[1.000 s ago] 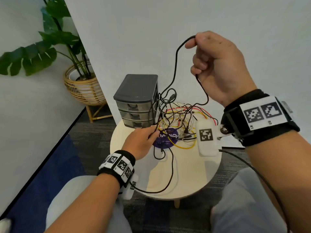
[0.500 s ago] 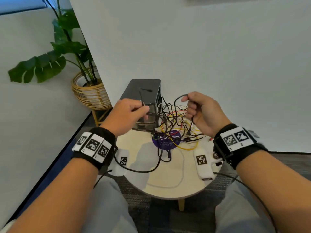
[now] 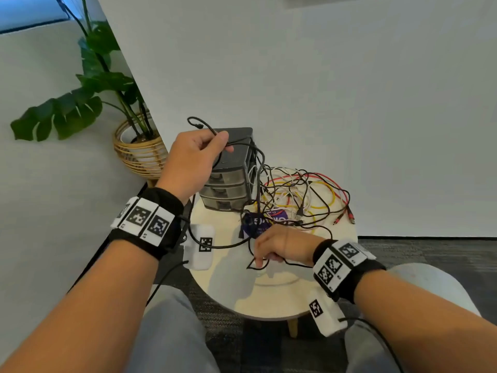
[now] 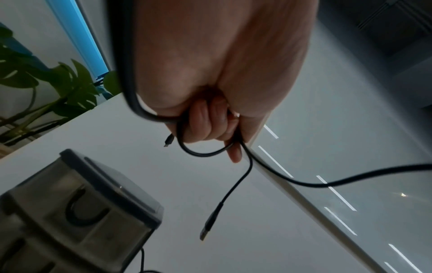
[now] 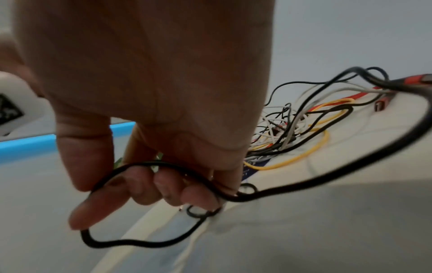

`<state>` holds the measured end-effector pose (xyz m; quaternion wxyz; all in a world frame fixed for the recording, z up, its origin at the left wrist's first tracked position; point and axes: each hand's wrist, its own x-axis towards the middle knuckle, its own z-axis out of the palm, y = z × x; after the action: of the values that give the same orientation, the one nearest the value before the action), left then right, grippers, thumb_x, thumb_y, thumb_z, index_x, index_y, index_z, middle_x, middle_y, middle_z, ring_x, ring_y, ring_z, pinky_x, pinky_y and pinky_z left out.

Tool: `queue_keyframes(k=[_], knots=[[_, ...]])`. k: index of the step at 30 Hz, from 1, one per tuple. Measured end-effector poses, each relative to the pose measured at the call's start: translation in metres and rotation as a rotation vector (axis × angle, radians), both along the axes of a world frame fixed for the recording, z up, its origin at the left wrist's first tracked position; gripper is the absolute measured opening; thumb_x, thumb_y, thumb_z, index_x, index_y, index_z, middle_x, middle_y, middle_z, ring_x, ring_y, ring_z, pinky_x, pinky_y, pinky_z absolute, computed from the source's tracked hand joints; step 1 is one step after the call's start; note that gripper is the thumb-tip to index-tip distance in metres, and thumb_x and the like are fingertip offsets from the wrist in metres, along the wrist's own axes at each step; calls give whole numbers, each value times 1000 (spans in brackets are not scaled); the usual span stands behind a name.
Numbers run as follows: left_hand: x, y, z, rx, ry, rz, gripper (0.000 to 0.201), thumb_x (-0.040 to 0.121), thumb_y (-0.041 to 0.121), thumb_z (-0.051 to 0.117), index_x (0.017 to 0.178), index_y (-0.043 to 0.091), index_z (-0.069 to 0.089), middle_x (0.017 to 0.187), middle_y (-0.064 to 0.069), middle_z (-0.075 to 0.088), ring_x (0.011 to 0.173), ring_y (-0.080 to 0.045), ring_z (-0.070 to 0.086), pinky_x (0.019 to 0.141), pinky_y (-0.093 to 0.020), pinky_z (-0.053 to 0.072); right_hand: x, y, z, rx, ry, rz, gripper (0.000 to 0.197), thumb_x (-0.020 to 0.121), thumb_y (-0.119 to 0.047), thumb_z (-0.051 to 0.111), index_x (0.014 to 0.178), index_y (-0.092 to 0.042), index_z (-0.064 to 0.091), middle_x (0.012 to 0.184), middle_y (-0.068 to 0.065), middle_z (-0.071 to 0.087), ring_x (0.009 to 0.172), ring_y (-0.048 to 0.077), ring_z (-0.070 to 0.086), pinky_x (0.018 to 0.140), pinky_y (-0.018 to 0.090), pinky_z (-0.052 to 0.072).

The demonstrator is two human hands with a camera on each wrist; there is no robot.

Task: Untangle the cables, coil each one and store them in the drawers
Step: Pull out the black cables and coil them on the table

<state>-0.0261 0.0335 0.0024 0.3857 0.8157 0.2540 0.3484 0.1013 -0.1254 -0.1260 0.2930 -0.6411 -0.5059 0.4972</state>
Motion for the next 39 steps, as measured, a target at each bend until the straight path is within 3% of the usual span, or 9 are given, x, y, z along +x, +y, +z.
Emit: queue_keyframes(k=[6, 10, 16, 20, 25, 28, 31, 35, 39], knots=[[7, -6, -21, 72, 62, -12, 39, 103, 36, 58, 94, 0, 71, 84, -26, 61, 79, -37, 55, 73, -47, 49, -10, -2, -9, -123, -199, 293, 19, 94, -15, 65, 92, 2, 74, 70, -10, 62, 70, 1, 52, 72, 17, 39], [7, -4, -27, 75, 99, -2, 22, 102, 30, 61, 98, 16, 77, 85, -3, 72, 85, -20, 65, 83, -42, 55, 17, -6, 4, -4, -6, 58, 17, 94, -8, 64, 103, -9, 78, 86, 0, 76, 80, 11, 67, 81, 31, 54], [8, 2, -29, 268, 240, -60, 18, 103, 28, 58, 92, 31, 72, 84, 14, 66, 82, 1, 59, 74, -22, 45, 54, -12, 48, 702, -104, -738, 22, 94, -16, 62, 102, -34, 72, 102, -3, 72, 95, 17, 67, 84, 43, 56], [18, -5, -27, 386, 208, -106, 23, 104, 29, 56, 92, 20, 74, 80, 0, 64, 77, -11, 57, 73, -36, 47, 46, -12, 76, 763, -235, -471, 74, 86, -41, 73, 150, -40, 37, 151, -12, 42, 139, 7, 41, 110, 33, 40], [29, -21, -14, 466, 99, -223, 16, 104, 25, 58, 96, 25, 72, 76, 1, 60, 73, -10, 53, 69, -31, 43, 44, 9, 72, 612, -582, -325, 100, 81, -47, 78, 159, -40, 15, 168, -6, 7, 155, 19, 8, 116, 56, 19], [31, -23, -9, 441, 60, -246, 19, 103, 24, 59, 103, 16, 77, 81, -4, 66, 77, -16, 59, 71, -37, 47, 50, 17, 72, 655, -589, -267, 58, 93, -45, 63, 146, -34, 41, 160, 0, 28, 147, 22, 29, 114, 54, 34], [29, -23, -5, 305, -1, -293, 16, 102, 20, 61, 111, 12, 72, 81, -11, 64, 76, -24, 61, 75, -46, 51, 53, 19, 79, 730, -504, -291, 20, 106, -26, 49, 110, -15, 64, 107, 2, 69, 98, 15, 65, 88, 41, 52], [29, -19, -11, 112, 11, -321, 18, 102, 11, 60, 119, 9, 65, 88, -22, 60, 67, -21, 57, 66, -36, 51, 57, 20, 84, 755, -358, -463, 27, 107, -17, 41, 84, -13, 55, 67, 7, 67, 61, 17, 64, 65, 36, 52], [23, -14, -31, 55, 167, -303, 14, 104, 17, 56, 107, 12, 70, 84, -7, 71, 82, -19, 69, 85, -39, 57, 68, 19, 80, 777, -249, -726, 25, 104, -16, 37, 85, -14, 53, 50, 10, 51, 41, 21, 57, 54, 40, 50]])
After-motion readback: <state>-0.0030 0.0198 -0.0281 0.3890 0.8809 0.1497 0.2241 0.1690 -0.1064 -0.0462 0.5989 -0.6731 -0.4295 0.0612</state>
